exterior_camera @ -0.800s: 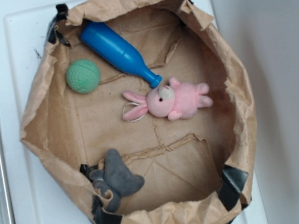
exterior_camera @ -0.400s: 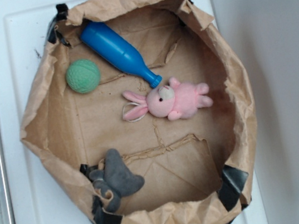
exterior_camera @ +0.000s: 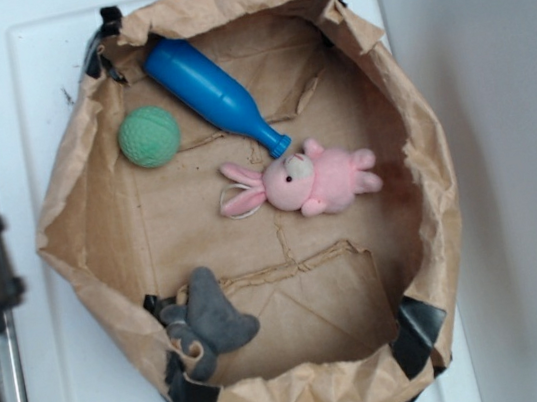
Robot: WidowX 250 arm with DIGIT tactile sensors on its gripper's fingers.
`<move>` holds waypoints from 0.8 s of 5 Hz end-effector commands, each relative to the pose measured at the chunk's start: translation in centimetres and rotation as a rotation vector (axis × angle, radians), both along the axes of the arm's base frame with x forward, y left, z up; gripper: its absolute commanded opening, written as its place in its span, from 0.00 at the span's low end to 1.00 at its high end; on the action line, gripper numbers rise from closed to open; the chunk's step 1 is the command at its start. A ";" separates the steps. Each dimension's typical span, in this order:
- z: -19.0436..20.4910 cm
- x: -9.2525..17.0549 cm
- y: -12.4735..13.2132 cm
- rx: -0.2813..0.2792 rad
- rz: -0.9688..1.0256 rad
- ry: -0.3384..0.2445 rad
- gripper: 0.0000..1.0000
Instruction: Grab the gray animal.
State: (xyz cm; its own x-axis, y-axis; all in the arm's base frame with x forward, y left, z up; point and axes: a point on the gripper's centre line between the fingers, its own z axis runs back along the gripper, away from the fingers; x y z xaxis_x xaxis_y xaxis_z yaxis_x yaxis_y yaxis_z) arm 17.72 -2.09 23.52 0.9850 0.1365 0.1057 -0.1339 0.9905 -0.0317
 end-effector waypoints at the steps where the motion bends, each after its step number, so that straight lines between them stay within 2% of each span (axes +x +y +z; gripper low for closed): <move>1: -0.8 4.0 4.5 -0.130 0.419 -0.107 1.00; 2: -1.9 4.2 6.0 -0.232 0.631 0.007 1.00; 4: -1.9 4.2 6.0 -0.232 0.631 0.007 1.00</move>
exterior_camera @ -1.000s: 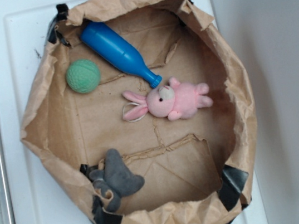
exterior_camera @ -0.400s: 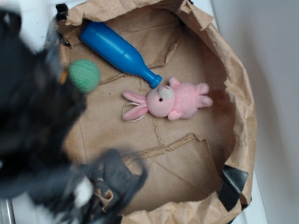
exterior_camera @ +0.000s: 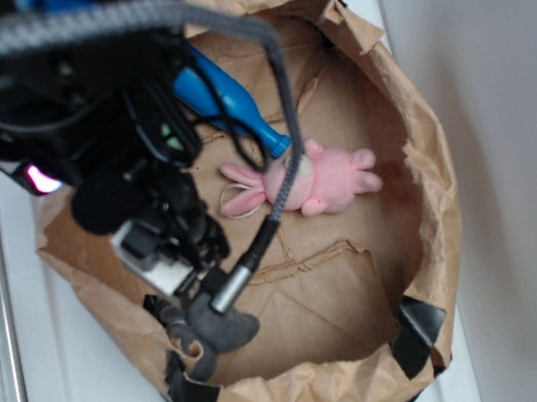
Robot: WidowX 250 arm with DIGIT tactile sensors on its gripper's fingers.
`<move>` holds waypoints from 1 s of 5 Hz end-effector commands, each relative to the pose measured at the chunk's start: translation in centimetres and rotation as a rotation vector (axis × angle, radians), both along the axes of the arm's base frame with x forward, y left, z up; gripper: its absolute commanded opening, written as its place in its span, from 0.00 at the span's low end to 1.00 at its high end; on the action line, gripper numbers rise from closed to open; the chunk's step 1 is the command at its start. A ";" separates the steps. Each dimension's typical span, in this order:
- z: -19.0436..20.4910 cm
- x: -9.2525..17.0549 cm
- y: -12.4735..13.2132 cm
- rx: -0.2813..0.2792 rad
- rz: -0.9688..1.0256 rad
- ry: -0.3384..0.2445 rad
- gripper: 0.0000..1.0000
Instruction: Grab the gray animal.
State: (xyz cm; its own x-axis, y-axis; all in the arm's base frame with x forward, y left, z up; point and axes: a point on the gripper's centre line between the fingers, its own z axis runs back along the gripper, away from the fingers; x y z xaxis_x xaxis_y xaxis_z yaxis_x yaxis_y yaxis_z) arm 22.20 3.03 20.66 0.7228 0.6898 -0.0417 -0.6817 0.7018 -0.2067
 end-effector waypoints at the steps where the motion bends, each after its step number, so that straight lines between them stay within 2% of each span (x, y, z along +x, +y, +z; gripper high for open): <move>1: 1.0 -0.3 0.9 0.010 0.020 -0.046 1.00; 2: -2.1 1.6 0.8 0.071 0.055 -0.053 1.00; 3: -3.0 2.4 0.5 0.124 0.055 -0.072 1.00; 4: -4.7 2.8 -0.2 0.213 0.032 -0.146 1.00; 5: -6.9 3.0 -2.3 0.253 -0.058 -0.199 1.00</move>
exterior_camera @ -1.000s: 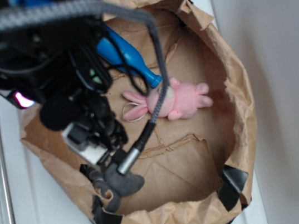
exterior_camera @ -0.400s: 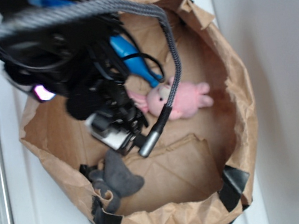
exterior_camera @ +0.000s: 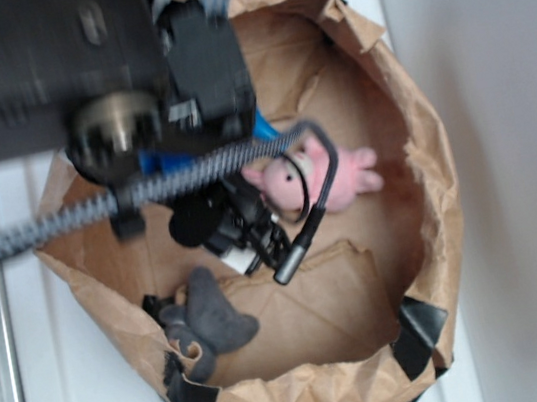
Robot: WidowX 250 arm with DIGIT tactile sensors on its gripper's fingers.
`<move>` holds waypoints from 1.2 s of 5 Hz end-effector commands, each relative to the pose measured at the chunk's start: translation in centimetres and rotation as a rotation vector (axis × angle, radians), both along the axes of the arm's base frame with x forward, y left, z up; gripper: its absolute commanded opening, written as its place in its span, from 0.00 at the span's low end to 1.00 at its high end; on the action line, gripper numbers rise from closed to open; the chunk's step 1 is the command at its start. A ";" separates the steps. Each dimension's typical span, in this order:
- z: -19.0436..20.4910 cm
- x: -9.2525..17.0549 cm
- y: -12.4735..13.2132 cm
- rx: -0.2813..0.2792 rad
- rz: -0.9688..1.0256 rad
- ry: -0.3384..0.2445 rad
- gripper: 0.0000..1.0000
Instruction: Grab the gray animal.
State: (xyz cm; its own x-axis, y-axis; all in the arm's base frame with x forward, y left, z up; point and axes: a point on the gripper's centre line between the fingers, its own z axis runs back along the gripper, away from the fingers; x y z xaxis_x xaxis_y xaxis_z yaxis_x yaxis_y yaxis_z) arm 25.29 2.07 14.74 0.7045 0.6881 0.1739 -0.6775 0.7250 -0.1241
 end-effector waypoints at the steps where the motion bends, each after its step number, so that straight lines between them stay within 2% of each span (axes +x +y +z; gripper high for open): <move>1: -3.2 0.6 -3.2 0.053 -0.127 -0.133 1.00; 3: -5.8 1.9 -4.5 -0.047 -0.128 -0.057 1.00; 4: -7.1 0.9 -5.2 -0.112 -0.166 0.046 1.00; 5: -8.2 -1.1 -5.5 -0.170 -0.173 0.117 1.00; 6: -9.7 -3.4 -5.7 -0.188 -0.189 0.166 1.00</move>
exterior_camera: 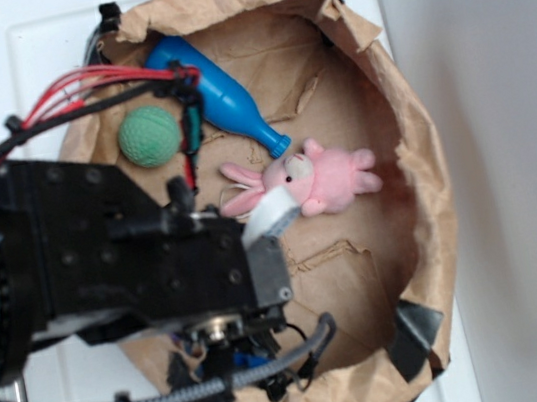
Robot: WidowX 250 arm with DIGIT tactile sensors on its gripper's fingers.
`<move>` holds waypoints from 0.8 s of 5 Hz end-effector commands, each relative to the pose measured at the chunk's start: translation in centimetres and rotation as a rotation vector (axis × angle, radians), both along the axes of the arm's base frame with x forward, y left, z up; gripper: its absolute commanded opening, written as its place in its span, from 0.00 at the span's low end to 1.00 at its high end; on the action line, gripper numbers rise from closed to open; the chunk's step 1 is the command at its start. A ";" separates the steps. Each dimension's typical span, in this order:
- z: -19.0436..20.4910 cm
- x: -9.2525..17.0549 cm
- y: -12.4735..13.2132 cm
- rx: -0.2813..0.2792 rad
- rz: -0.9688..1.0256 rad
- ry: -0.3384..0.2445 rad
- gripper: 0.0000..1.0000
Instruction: Grab the gray animal.
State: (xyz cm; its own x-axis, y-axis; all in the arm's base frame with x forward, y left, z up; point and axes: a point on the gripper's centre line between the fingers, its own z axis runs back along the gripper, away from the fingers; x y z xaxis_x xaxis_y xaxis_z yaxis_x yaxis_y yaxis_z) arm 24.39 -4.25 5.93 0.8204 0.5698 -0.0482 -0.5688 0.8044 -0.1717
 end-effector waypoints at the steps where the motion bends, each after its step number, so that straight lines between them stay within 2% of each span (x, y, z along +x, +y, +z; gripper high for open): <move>1: -1.6 -4.6 1.1 0.091 -0.011 0.010 0.00; 2: -1.7 -5.7 2.1 0.097 -0.015 0.000 0.00; 3: 0.4 -5.4 2.9 0.092 0.001 -0.031 0.00; 4: 2.8 -5.1 5.7 0.054 0.072 -0.054 0.00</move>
State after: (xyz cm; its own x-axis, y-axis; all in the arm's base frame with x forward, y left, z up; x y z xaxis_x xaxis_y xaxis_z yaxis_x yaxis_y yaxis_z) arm 19.62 0.74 8.27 0.7782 0.6279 0.0052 -0.6215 0.7713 -0.1372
